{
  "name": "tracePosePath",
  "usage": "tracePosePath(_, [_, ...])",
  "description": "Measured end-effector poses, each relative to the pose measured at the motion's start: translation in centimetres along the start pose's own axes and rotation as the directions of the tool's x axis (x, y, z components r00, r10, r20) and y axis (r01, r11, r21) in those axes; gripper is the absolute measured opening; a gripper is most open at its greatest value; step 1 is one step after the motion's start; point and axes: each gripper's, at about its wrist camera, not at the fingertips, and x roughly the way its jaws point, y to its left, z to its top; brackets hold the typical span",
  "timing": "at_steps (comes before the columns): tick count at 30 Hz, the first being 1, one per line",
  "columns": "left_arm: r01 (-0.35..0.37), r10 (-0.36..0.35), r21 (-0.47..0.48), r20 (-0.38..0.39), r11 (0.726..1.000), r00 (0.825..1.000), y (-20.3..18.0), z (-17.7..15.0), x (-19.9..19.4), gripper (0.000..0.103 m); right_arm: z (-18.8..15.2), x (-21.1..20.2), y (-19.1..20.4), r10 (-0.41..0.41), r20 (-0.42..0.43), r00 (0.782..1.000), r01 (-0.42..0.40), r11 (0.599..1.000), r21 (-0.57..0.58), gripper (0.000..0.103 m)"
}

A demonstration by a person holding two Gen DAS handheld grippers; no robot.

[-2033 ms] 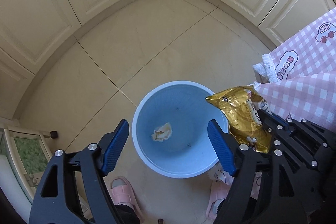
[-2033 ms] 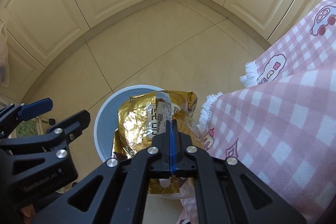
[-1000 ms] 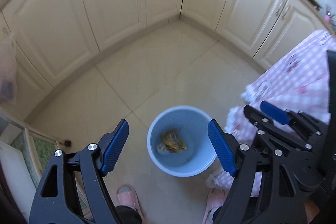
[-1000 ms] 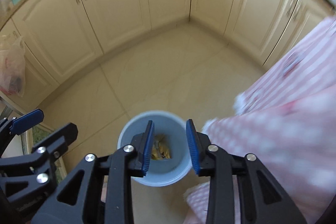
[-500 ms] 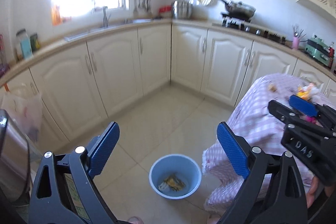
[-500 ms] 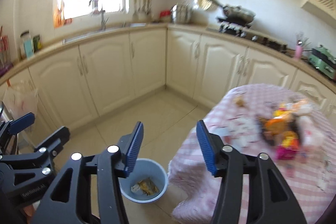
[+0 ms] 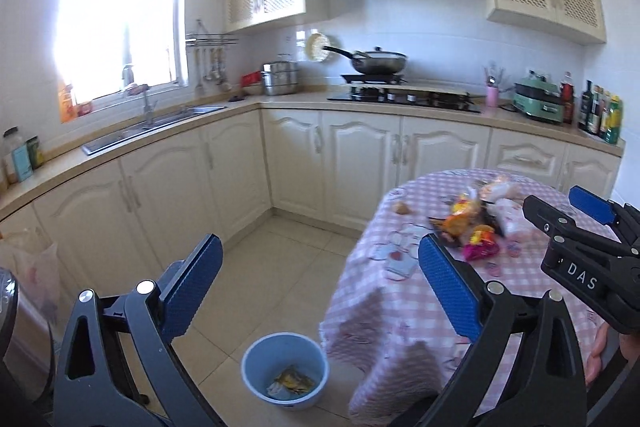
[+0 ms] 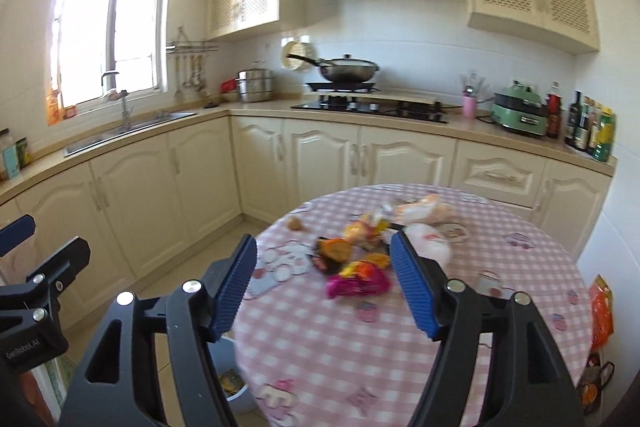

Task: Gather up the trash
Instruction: 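Move both tools back over the table toward the remaining trash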

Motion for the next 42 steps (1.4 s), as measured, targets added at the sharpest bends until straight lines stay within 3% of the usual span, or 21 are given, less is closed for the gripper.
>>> tracePosePath(7, [0.117, -0.113, 0.044, -0.088, 0.992, 0.99, -5.8, -0.1, 2.3, 0.095, -1.7, 1.3, -7.0, -0.1, -0.046, 0.994, 0.104, 0.991, 0.089, 0.069])
tracePosePath(13, [0.133, -0.116, 0.099, -0.158, 0.986, 0.981, -10.3, -0.8, 5.2, 0.095, -3.5, 3.8, -10.6, -0.14, -0.113, 0.984, 0.155, 0.978, 0.14, 0.069])
tracePosePath(26, [0.156, -0.101, 0.174, -0.287, 0.972, 0.953, -14.4, -1.8, 12.4, 0.095, -4.7, 10.2, -13.9, -0.146, -0.216, 0.965, 0.186, 0.967, 0.176, 0.069])
tracePosePath(36, [0.229, -0.162, 0.172, -0.332, 0.958, 0.929, -16.3, -2.2, 15.1, 0.095, -5.3, 12.9, -15.2, -0.148, -0.261, 0.954, 0.201, 0.962, 0.187, 0.069])
tracePosePath(39, [0.268, -0.202, 0.151, -0.351, 0.951, 0.914, -16.6, -2.4, 15.8, 0.095, -5.4, 13.2, -15.7, -0.144, -0.267, 0.953, 0.2, 0.959, 0.199, 0.069])
tracePosePath(42, [0.289, -0.227, 0.129, -0.361, 0.949, 0.905, -16.8, -2.4, 16.7, 0.089, -5.4, 13.6, -16.0, -0.139, -0.274, 0.952, 0.199, 0.958, 0.206, 0.069])
